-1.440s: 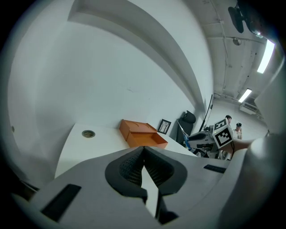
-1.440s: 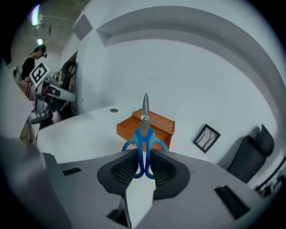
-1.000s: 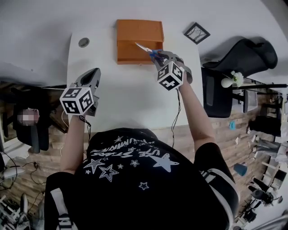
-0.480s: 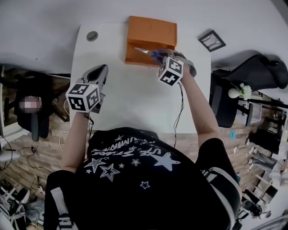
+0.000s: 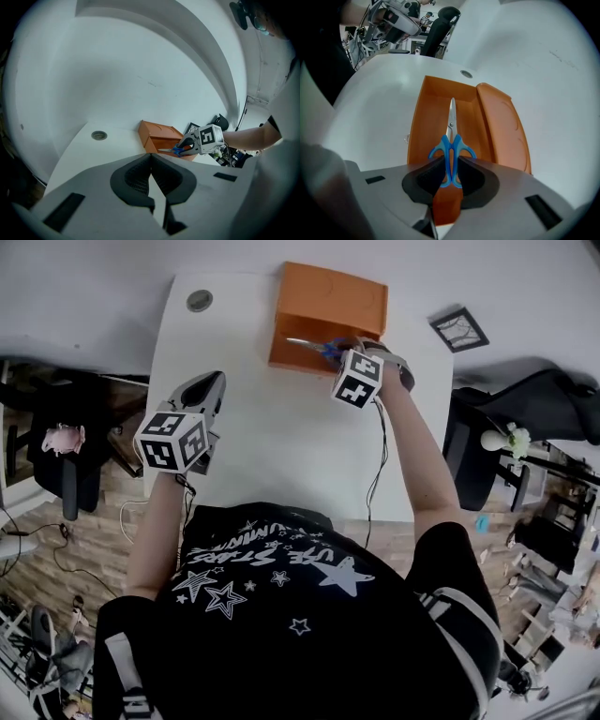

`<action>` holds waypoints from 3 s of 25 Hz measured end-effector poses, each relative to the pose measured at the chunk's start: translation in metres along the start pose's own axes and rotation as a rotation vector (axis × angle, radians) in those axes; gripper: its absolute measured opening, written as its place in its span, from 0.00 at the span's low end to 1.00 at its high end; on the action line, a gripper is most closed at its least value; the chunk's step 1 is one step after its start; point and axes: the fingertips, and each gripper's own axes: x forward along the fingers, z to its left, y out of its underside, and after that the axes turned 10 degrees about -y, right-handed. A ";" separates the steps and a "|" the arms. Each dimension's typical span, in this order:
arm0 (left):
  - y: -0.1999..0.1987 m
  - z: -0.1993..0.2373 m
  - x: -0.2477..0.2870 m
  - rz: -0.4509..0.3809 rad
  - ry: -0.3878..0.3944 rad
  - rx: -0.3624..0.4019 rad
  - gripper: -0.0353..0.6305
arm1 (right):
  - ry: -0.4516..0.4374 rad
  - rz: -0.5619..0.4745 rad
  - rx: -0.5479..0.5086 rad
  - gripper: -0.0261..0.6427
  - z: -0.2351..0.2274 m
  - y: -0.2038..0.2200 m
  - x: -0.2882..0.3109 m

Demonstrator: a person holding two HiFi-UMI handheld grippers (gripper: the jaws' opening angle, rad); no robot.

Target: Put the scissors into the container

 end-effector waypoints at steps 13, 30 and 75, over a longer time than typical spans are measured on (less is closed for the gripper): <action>0.012 0.006 -0.002 0.025 -0.018 -0.029 0.08 | -0.096 0.013 0.033 0.18 -0.002 0.003 0.017; 0.004 0.002 -0.010 0.004 0.003 -0.015 0.08 | 0.001 -0.059 0.115 0.23 -0.016 0.008 -0.012; 0.057 -0.001 -0.184 -0.079 0.325 0.130 0.08 | 0.544 -0.694 0.909 0.12 0.221 -0.106 -0.230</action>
